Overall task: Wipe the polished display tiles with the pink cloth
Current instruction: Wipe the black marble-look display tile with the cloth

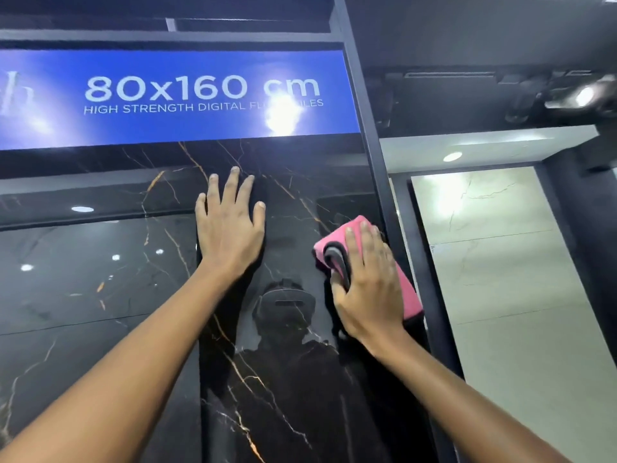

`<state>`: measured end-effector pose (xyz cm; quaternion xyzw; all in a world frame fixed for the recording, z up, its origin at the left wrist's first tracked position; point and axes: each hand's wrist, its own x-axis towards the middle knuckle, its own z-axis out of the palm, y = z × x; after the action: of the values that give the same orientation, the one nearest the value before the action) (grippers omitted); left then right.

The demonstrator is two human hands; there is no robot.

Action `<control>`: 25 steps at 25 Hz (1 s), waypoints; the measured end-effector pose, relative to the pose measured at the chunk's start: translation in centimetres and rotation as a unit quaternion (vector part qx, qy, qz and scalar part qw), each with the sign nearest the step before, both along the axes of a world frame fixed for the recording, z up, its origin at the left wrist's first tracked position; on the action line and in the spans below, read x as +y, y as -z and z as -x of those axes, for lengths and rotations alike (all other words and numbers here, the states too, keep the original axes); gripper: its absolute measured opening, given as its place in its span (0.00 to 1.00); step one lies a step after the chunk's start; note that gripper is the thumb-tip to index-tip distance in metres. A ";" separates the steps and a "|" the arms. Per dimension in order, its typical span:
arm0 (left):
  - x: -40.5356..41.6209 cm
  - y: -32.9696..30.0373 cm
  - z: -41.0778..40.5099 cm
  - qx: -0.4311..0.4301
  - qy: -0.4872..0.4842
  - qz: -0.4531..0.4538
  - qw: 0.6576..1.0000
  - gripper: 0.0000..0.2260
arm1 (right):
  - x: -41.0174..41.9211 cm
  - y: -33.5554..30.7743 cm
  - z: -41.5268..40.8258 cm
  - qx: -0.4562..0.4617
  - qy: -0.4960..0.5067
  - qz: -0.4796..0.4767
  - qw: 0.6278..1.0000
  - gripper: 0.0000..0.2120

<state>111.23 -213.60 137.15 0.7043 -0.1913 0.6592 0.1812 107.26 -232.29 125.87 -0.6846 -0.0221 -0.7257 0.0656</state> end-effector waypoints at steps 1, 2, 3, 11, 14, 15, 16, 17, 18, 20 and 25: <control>0.1 -0.1 0.0 -0.006 -0.002 -0.004 1.000 0.22 | -0.8 -2.7 0.4 0.023 0.000 0.028 0.999 0.33; 0.3 -0.1 0.0 -0.011 -0.003 -0.007 1.000 0.21 | -1.5 -6.9 0.8 0.042 -0.008 0.041 0.998 0.32; 0.5 0.0 -0.1 -0.014 0.000 -0.010 1.000 0.21 | -2.1 -11.4 1.3 0.054 -0.007 0.040 0.998 0.30; 3.3 1.1 -0.6 -0.042 0.005 -0.029 0.999 0.23 | 0.9 -2.8 0.4 0.097 -0.015 0.328 0.939 0.36; 5.1 1.3 -0.9 -0.050 -0.001 -0.015 0.999 0.23 | -2.5 -7.3 1.1 0.102 0.015 0.419 0.902 0.34; 5.6 1.4 -1.1 -0.050 -0.005 -0.007 0.999 0.24 | -3.4 -11.3 1.6 0.096 0.013 0.319 0.943 0.34; 6.0 1.5 -1.2 -0.048 -0.007 0.002 0.999 0.24 | -4.0 -15.4 2.1 0.072 -0.001 0.190 0.979 0.32; 6.3 1.7 -1.4 -0.045 -0.008 0.009 0.999 0.24 | -3.9 -18.3 3.0 0.056 -0.011 0.070 0.996 0.30; 6.5 1.9 -1.5 -0.039 -0.008 0.014 0.999 0.24 | -2.8 -19.6 2.6 0.042 0.008 0.010 0.999 0.30; 6.6 2.4 -1.9 -0.034 -0.003 0.023 0.999 0.24 | 1.4 -17.9 0.5 0.047 0.005 0.079 0.996 0.35; 7.3 3.1 -2.4 -0.034 -0.006 0.028 0.999 0.25 | 0.4 -13.2 0.2 0.100 0.011 0.436 0.894 0.33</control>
<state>113.61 -206.32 134.03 0.6772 -0.1746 0.6889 0.1906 107.02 -231.93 139.10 -0.7135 -0.3221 -0.5716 -0.2458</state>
